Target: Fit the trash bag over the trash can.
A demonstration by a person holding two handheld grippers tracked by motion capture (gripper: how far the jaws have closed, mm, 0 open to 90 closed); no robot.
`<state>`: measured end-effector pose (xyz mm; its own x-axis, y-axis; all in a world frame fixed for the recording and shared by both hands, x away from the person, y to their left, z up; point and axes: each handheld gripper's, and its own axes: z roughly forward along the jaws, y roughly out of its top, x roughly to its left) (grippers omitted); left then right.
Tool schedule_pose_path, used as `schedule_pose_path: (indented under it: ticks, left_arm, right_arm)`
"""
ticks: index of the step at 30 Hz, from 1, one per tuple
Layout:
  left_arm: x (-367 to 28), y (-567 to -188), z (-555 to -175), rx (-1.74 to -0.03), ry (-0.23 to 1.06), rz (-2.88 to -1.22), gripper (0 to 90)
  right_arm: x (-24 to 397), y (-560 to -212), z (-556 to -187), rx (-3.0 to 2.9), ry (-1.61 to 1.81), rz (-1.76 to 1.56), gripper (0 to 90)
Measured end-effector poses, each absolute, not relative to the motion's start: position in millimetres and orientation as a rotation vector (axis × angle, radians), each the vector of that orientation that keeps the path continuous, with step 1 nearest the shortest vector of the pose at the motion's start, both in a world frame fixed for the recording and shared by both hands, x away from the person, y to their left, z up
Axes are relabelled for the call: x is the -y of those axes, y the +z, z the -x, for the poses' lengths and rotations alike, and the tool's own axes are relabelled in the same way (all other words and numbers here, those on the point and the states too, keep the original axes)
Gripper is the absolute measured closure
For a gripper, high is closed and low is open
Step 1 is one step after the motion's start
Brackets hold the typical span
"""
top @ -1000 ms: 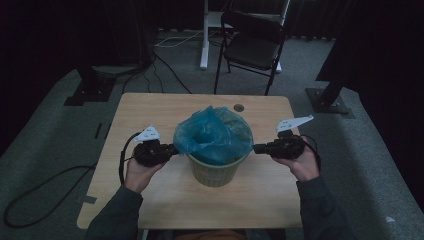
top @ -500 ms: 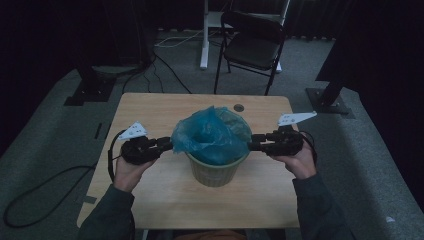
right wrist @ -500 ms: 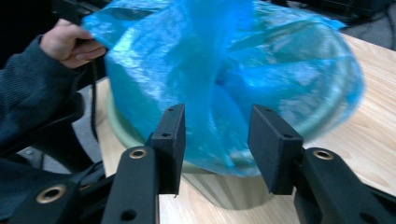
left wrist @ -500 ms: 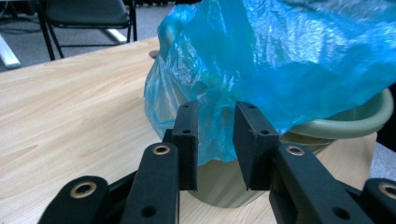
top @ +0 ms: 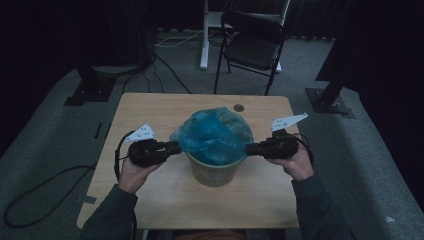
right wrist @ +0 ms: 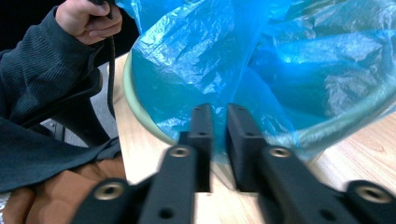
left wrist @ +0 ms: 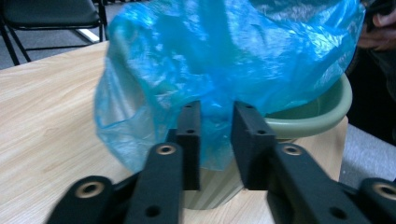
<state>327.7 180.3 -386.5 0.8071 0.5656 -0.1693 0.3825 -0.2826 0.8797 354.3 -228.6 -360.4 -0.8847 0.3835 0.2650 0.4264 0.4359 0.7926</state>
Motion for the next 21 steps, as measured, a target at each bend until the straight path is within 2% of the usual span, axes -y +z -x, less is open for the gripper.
schedule_pose_path:
  ticks: [3, 10, 21]
  left_arm:
    - [-175, -388, -325, -0.702, 0.208, -1.927, 83.0]
    - [-174, -392, -322, -0.705, 0.193, -1.929, 89.2]
    - [-172, -400, -323, -0.719, 0.18, -1.941, 89.6]
  right_arm:
    - [232, -360, -352, 2.637, -1.451, 0.724, 88.2]
    - [236, -365, -346, 2.665, -1.39, 0.703, 90.0]
    - [231, -368, -348, 2.69, -1.366, 0.708, 90.0]
